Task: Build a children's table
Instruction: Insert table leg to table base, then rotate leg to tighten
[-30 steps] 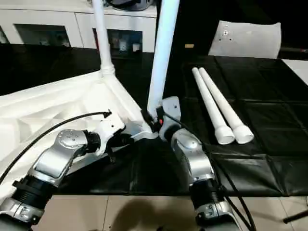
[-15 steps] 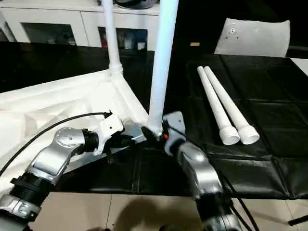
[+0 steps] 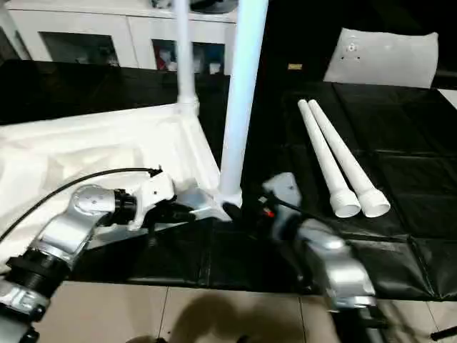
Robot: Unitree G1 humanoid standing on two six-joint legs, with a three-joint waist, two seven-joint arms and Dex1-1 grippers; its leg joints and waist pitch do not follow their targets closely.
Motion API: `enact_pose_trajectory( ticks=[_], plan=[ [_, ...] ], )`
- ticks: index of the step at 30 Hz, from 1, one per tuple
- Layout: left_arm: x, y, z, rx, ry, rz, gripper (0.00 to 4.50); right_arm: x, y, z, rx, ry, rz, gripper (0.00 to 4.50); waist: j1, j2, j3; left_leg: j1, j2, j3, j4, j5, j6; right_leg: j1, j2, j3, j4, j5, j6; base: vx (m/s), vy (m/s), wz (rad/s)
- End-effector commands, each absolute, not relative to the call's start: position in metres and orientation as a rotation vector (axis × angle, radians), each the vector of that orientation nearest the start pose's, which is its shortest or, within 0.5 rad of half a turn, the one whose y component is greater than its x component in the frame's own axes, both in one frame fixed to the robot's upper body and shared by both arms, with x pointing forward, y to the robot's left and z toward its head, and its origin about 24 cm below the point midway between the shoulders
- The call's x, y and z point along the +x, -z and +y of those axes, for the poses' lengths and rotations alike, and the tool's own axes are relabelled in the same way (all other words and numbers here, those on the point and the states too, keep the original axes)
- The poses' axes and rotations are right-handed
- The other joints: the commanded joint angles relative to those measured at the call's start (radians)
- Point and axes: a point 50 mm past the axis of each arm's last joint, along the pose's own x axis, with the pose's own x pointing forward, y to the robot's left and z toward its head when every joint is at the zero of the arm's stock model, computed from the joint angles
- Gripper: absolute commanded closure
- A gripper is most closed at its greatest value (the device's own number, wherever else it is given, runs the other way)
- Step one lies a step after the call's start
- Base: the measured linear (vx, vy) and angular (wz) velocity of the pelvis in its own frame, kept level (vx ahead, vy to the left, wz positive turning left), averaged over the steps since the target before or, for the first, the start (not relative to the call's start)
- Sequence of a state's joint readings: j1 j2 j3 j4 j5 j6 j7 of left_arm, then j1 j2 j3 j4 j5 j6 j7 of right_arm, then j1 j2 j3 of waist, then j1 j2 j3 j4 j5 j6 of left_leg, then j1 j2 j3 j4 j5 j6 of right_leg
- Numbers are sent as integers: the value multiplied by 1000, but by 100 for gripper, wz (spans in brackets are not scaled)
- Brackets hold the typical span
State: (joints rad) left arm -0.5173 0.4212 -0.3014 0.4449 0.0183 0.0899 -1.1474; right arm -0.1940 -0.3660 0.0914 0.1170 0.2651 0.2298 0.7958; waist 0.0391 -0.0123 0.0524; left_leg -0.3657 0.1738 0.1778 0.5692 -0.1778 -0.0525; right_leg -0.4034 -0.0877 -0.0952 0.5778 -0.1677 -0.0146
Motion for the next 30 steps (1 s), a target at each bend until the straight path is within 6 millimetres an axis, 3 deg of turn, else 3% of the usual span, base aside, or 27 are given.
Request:
enact_pose_trajectory(
  ticks=[1, 8, 13, 17, 25, 30],
  plan=[
    [304, -54, 137, 523, 1374, 406, 450, 268, -56, -160, -78, -952, 216, 4, 5, -9, -57, 5, 58, -15, -63, -229, 70, 53, -69, 61, -69, -296, -165, 0, 0, 0],
    [301, -56, 140, 592, 1581, 442, 450, 269, -65, -159, -180, -1180, 288, 4, 15, -8, -59, 7, 59, -15, -59, -200, 82, 55, -69, 59, -61, -242, -196, 0, 0, 0],
    [301, -56, 138, 638, 1663, 454, 450, 274, -64, -151, -207, -1286, 301, 4, 33, -7, -63, 11, 65, -12, -56, -175, 79, 54, -72, 58, -51, -181, -225, 0, 0, 0],
    [303, -57, 137, 662, 1693, 459, 450, 275, -63, -146, -194, -1356, 329, 44, 46, -10, -64, 12, 65, -10, -53, -173, 76, 56, -72, 57, -46, -164, -233, 0, 0, 0],
    [306, -57, 137, 687, 1712, 462, 450, 278, -62, -142, -221, -1428, 347, 123, 50, -9, -60, 12, 64, -13, -54, -233, 42, 52, -76, 58, -56, -285, -201, 0, 0, 0],
    [309, -58, 138, 700, 1713, 463, 450, 281, -62, -141, -220, -1449, 347, 166, 50, -9, -59, 11, 64, -15, -55, -258, 33, 51, -76, 58, -57, -314, -193, 0, 0, 0]
  ],
)
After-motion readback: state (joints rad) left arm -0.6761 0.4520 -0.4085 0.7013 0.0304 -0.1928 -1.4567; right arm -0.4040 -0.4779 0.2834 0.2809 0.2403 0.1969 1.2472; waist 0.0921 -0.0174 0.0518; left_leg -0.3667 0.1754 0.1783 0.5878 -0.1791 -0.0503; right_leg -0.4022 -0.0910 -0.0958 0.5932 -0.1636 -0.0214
